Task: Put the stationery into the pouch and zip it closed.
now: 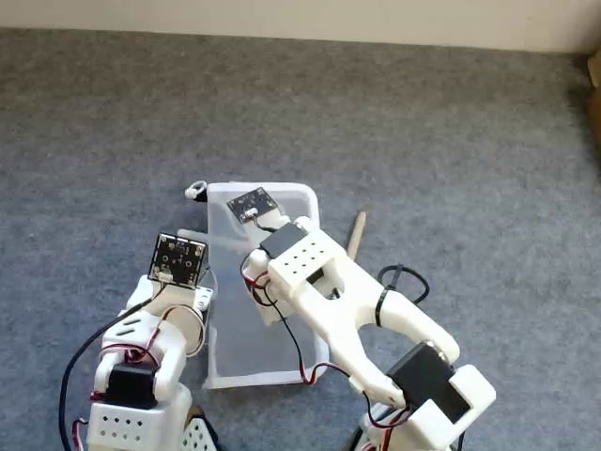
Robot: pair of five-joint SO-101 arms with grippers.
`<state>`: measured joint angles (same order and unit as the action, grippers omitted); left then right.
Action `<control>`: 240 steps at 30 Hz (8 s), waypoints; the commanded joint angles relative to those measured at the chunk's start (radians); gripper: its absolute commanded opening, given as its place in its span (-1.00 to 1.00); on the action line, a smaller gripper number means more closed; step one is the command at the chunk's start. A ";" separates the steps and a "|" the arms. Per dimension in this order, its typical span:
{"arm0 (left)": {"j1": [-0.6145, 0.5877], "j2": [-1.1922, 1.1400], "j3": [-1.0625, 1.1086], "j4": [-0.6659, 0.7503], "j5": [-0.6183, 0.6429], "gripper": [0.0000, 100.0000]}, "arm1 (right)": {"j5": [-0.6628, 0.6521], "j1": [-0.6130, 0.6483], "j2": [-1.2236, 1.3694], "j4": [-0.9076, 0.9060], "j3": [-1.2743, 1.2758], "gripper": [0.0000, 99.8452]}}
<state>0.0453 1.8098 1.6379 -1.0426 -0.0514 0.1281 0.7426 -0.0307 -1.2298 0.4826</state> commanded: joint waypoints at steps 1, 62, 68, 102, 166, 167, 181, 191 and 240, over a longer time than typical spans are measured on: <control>0.010 0.010 -0.067 0.020 0.014 -0.71 | 0.003 -0.038 -0.022 0.015 -0.004 -0.62; -0.186 -1.942 -1.471 -0.083 -0.356 -0.60 | 0.012 -0.332 -0.409 0.272 0.205 -0.62; -0.073 -1.914 -1.466 -0.083 -0.311 -0.60 | 0.012 -0.384 -0.409 0.306 0.206 -0.62; -0.022 -2.106 -1.673 0.041 -0.100 -0.60 | 0.014 -0.429 -0.407 0.331 0.208 -0.62; 0.130 -1.503 -1.963 -0.368 -0.104 -0.99 | -0.183 -0.355 -1.012 0.300 0.338 -0.61; 0.130 -1.489 -1.963 -0.376 -0.104 -0.99 | -0.184 -0.349 -1.053 0.302 0.344 -0.61; 0.205 -1.339 -1.963 -0.512 -0.167 -0.99 | -0.305 -0.176 -1.187 0.679 0.489 -0.61; 0.275 -1.331 -1.963 -0.514 -0.167 -0.99 | -0.305 -0.147 -1.184 0.822 0.495 -0.44; 0.278 -1.331 -2.018 -0.611 -0.167 -0.99 | -0.460 -0.102 -0.857 0.984 0.277 -0.58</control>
<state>0.3030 0.4457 -0.3659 -1.6456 -0.2125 -0.3184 0.6291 -0.8823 -0.2754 0.8232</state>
